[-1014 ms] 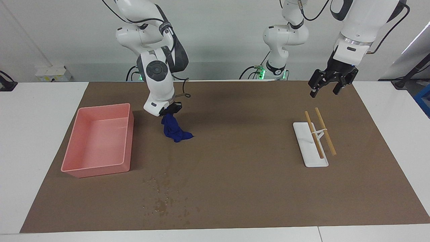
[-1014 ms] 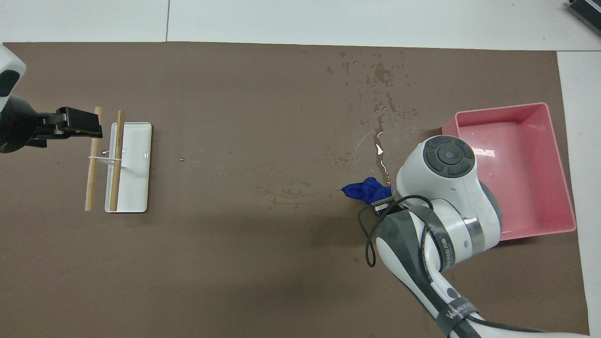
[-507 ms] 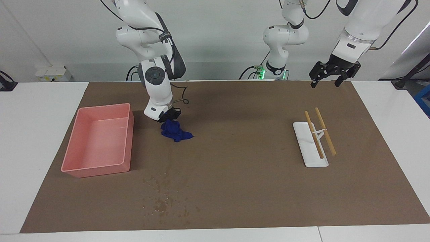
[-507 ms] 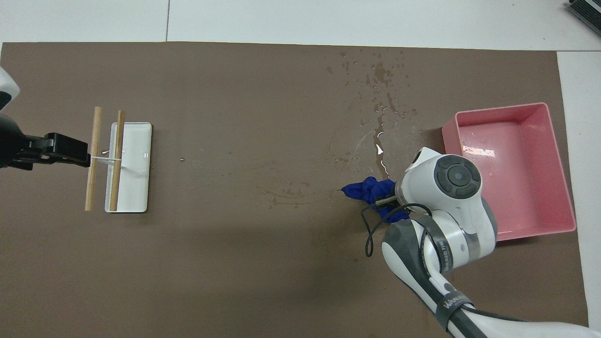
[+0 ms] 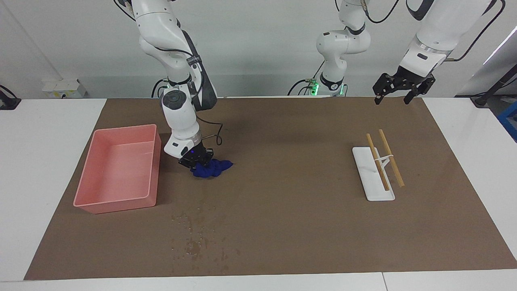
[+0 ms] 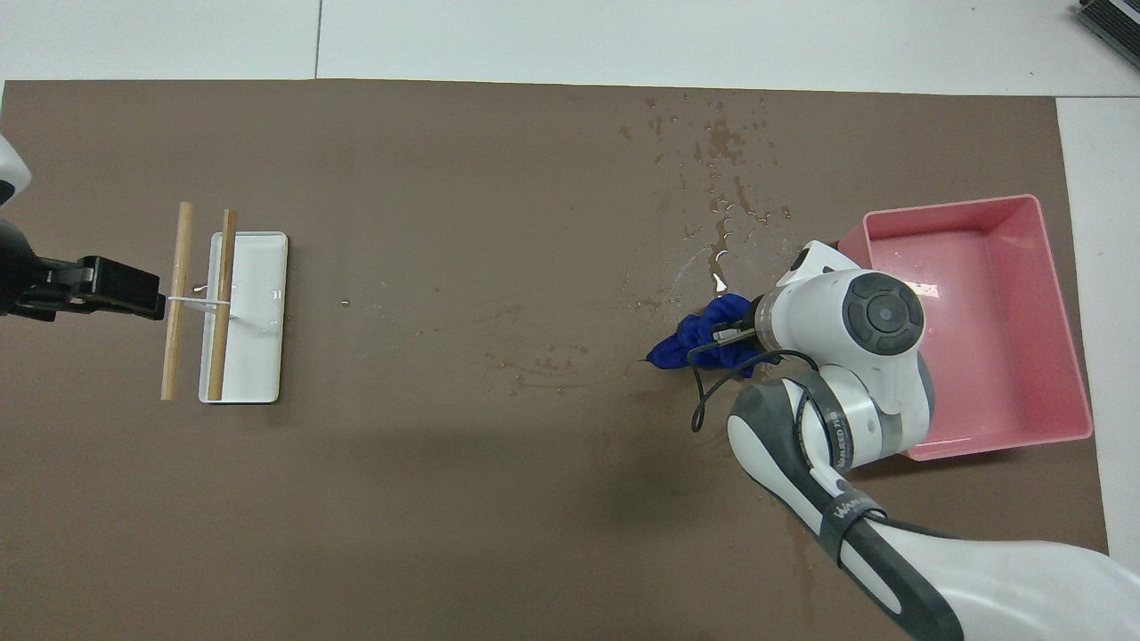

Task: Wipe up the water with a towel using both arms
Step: 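Wipe the towel along the wet streak away from the robot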

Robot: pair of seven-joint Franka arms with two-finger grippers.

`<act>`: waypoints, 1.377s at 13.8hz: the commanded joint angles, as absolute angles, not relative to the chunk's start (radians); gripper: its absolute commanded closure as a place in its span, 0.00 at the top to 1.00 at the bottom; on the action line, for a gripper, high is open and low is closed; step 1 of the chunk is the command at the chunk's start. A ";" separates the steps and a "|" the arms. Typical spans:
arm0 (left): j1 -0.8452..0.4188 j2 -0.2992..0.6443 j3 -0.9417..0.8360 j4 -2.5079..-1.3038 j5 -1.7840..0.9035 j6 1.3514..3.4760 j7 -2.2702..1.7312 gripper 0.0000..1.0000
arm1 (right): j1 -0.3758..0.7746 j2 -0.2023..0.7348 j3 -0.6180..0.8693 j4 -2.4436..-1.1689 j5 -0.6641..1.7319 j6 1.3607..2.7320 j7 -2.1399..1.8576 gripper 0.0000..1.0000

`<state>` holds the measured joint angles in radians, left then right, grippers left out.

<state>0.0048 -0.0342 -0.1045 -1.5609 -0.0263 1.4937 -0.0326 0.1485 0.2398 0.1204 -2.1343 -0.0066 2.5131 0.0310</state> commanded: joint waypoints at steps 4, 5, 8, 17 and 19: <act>-0.005 -0.035 -0.089 -1.549 -0.011 1.468 0.018 1.00 | 0.127 0.599 0.132 -1.700 -0.067 2.565 0.012 0.00; -0.006 -0.038 -0.089 -1.558 -0.011 1.474 0.020 1.00 | 0.127 0.630 0.132 -1.653 -0.089 2.565 0.011 0.00; -0.011 -0.061 -0.089 -1.597 -0.011 1.471 0.020 1.00 | 0.107 0.684 0.132 -1.548 -0.150 2.554 -0.020 0.00; -0.008 -0.063 -0.091 -1.598 -0.011 1.473 0.020 1.00 | 0.106 0.759 0.130 -1.327 -0.456 2.475 -0.216 0.00; -0.008 -0.063 -0.090 -1.598 -0.011 1.473 0.020 1.00 | 0.109 0.743 0.140 -1.278 -0.453 2.355 -0.230 0.00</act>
